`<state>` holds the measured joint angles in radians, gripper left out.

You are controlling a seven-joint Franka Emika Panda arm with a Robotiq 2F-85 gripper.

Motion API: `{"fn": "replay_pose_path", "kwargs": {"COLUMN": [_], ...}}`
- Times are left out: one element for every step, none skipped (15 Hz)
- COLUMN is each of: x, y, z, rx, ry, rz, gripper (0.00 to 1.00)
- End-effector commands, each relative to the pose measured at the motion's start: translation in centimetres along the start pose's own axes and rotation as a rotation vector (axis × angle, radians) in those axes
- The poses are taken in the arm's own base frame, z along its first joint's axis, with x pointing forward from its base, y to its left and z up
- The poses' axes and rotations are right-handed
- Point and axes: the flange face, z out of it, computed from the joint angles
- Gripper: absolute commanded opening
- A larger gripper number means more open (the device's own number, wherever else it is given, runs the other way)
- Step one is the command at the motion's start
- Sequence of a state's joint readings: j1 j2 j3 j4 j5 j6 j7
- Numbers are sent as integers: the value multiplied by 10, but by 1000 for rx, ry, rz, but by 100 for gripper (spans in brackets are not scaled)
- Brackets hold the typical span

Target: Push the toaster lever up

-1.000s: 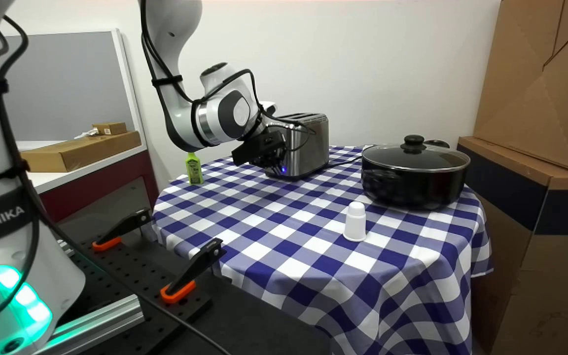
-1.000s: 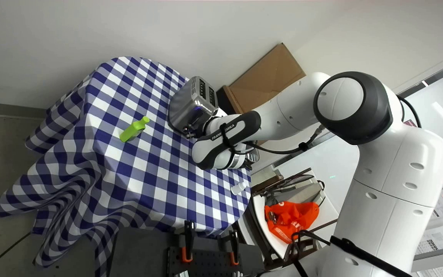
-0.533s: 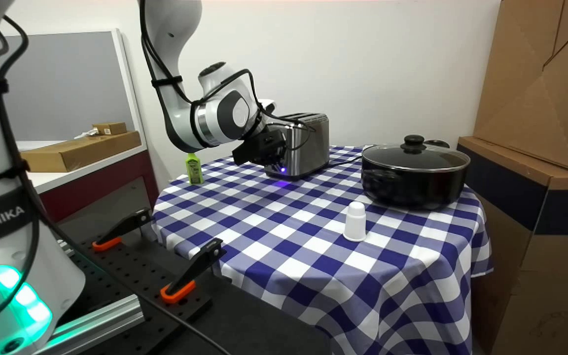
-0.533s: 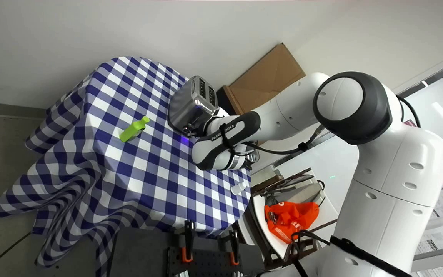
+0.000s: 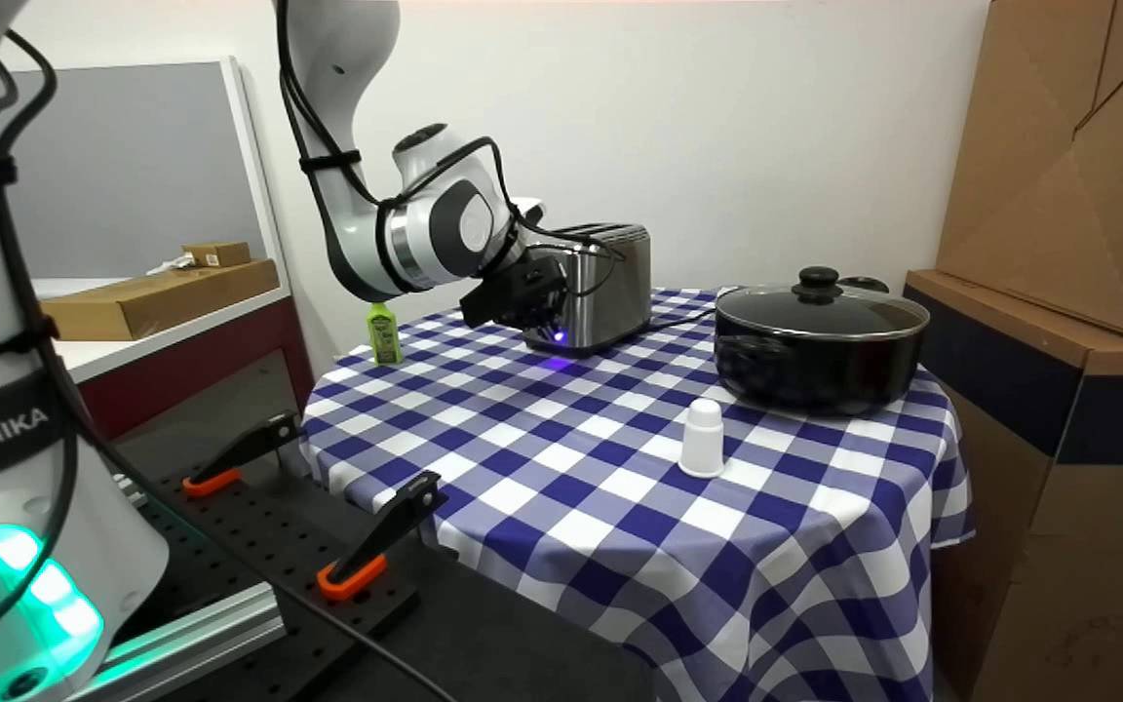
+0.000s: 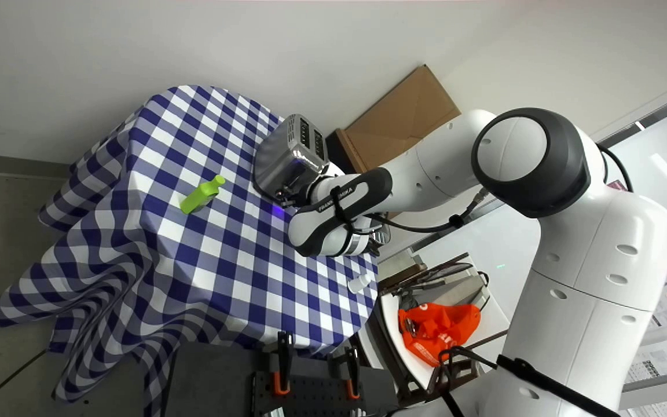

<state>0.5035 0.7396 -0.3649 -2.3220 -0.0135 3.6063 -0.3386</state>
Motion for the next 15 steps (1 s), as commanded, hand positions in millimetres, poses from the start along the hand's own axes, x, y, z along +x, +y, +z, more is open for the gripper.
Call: {"fn": "replay_pose_path", "kwargs": {"x": [0,-1,-1,-1,-2,-1,-1,-1,0,0,1,3,4,6,7], "y": [2,2,3,3,3,4,4,4,4,4,4,4,5,5,5], "z": [3,4,5,6,7,8,8,9,9,10,10,10,10,10,10], "rx": [-1,-1,1,2,4,5,4,4,4,2,-1,-7,-11,-18,-21], "ry": [-20,-27,-35,-43,-49,-54,-55,-57,-58,-56,-50,-37,-29,-22,-18], "rz": [-6,-5,-3,-2,-1,-1,-1,-1,-2,-2,1,3,5,4,4], "gripper": [0,0,0,0,0,0,0,0,0,0,0,0,0,0,0]}}
